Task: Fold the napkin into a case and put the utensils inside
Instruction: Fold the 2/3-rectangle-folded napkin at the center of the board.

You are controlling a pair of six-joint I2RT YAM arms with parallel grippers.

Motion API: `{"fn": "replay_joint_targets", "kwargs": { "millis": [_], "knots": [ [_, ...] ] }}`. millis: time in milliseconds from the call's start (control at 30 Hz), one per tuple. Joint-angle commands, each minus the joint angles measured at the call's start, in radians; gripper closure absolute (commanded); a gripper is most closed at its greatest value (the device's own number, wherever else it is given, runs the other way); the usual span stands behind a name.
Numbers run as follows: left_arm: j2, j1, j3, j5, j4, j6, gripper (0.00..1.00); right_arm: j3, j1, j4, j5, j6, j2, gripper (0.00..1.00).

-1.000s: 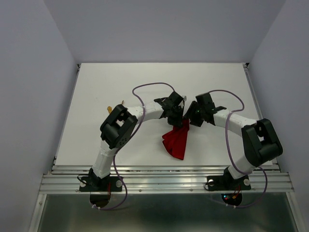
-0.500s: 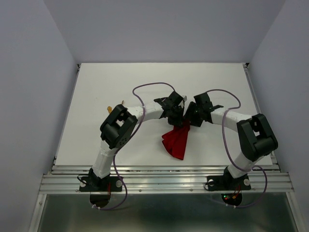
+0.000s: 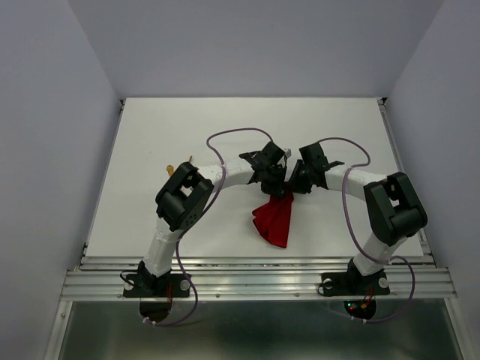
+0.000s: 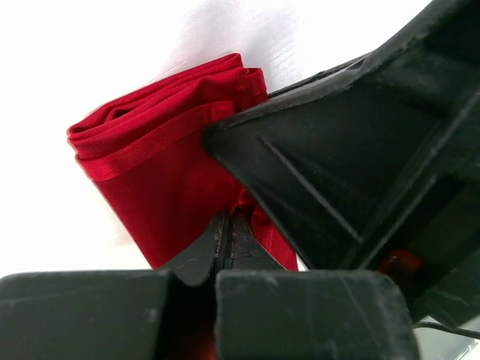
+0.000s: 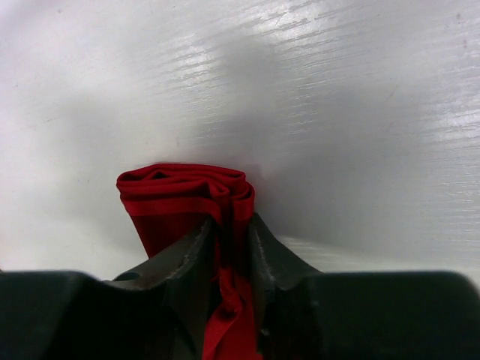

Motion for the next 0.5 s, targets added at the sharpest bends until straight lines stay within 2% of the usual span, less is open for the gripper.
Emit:
{"fn": "replay_joint_targets", "kwargs": {
  "millis": [0, 100, 167, 200, 233, 300, 333, 433, 467],
  "knots": [
    [-0.017, -0.005, 0.034, 0.016, 0.017, 0.022, 1.00, 0.005, 0.000, -0.008, 0.005, -0.010, 0.009, 0.77],
    [-0.016, -0.005, 0.046, 0.011, 0.004, 0.026, 1.00, 0.005, 0.000, -0.008, 0.006, -0.001, 0.009, 0.85],
    [-0.016, -0.003, 0.051, 0.008, -0.003, 0.026, 1.00, 0.005, 0.000, -0.008, 0.008, 0.008, 0.009, 0.94],
    [-0.017, -0.003, 0.055, 0.005, -0.014, 0.028, 0.97, 0.003, 0.000, -0.008, 0.009, 0.014, 0.012, 0.98],
    [-0.020, -0.005, 0.060, 0.002, -0.019, 0.029, 0.93, 0.003, 0.000, -0.008, 0.009, 0.016, 0.012, 0.99],
    [-0.027, -0.005, 0.066, -0.006, -0.039, 0.032, 0.78, 0.000, 0.000, -0.004, 0.009, 0.023, 0.014, 0.99],
    [-0.042, -0.005, 0.071, -0.009, -0.046, 0.034, 0.65, 0.000, 0.000, -0.006, 0.011, 0.026, 0.015, 0.99],
    [-0.092, -0.005, 0.069, -0.036, -0.077, 0.040, 0.51, -0.003, 0.000, -0.003, 0.013, 0.034, 0.017, 0.99],
    [-0.109, -0.005, 0.065, -0.047, -0.086, 0.042, 0.51, -0.003, 0.000, -0.003, 0.014, 0.036, 0.018, 0.99]
  ]
}}
